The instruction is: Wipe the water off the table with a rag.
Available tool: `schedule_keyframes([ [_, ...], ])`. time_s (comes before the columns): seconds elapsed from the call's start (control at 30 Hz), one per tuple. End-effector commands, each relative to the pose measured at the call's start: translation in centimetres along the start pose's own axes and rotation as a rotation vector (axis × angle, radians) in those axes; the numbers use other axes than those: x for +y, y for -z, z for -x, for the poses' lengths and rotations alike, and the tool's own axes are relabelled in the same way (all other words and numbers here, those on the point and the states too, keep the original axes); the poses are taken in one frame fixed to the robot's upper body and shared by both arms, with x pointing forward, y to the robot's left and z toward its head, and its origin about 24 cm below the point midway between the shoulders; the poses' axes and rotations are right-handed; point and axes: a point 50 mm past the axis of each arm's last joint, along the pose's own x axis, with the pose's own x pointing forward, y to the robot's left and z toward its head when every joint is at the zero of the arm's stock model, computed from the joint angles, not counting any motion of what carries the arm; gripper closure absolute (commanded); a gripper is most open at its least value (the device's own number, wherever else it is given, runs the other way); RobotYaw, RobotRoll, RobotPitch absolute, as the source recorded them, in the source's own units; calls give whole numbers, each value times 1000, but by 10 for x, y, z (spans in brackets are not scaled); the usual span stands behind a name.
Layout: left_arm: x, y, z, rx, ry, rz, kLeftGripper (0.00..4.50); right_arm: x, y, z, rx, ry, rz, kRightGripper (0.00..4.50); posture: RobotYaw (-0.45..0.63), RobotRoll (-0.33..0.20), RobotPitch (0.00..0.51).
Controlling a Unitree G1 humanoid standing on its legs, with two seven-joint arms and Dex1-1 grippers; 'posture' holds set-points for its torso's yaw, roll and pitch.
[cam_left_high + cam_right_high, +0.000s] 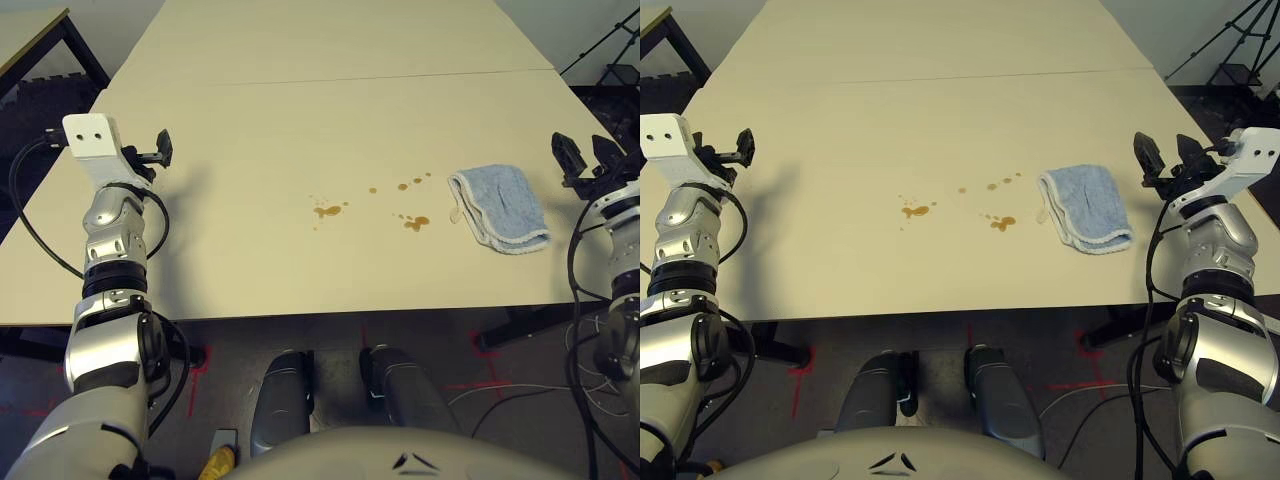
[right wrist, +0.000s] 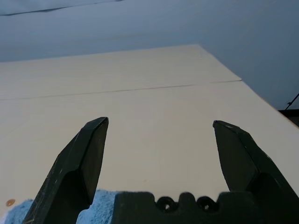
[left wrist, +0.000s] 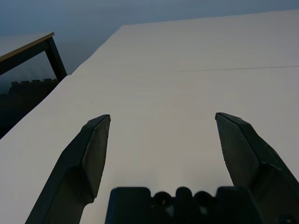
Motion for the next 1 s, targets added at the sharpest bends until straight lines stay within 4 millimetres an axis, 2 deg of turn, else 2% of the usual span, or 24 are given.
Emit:
schedule_keyframes([
  [0.03, -2, 4, -1, 17, 7, -4, 0, -7, -3, 6, -13, 29, 10, 10, -168, 0, 112],
  [0.17, -4, 6, 0, 17, 8, 3, 0, -6, -3, 5, -14, 26, 10, 10, -168, 0, 119],
  [0.33, -9, 2, -1, 1, 95, 19, 0, -2, 0, 3, -2, 14, -5, 10, -159, 0, 125],
  [0.5, -32, -1, 9, 19, 472, 43, 0, 1, 3, 1, 6, -6, -14, 10, -158, 0, 123],
  [0.63, -50, -4, 38, 39, 845, 49, 0, 1, 4, 2, 19, -30, -26, 10, -156, 0, 126],
  [0.77, -54, -6, 64, 129, 1100, 73, 0, 2, 5, 3, 32, -57, -45, 10, -155, 0, 131],
  [0.87, -55, -7, 73, 197, 1201, 54, 0, 3, 6, 4, 48, -87, -52, 10, -153, 0, 133],
  [1.0, -57, -11, 72, 199, 1227, 40, 0, 5, 4, 4, 89, -150, -62, 10, -157, 0, 132],
])
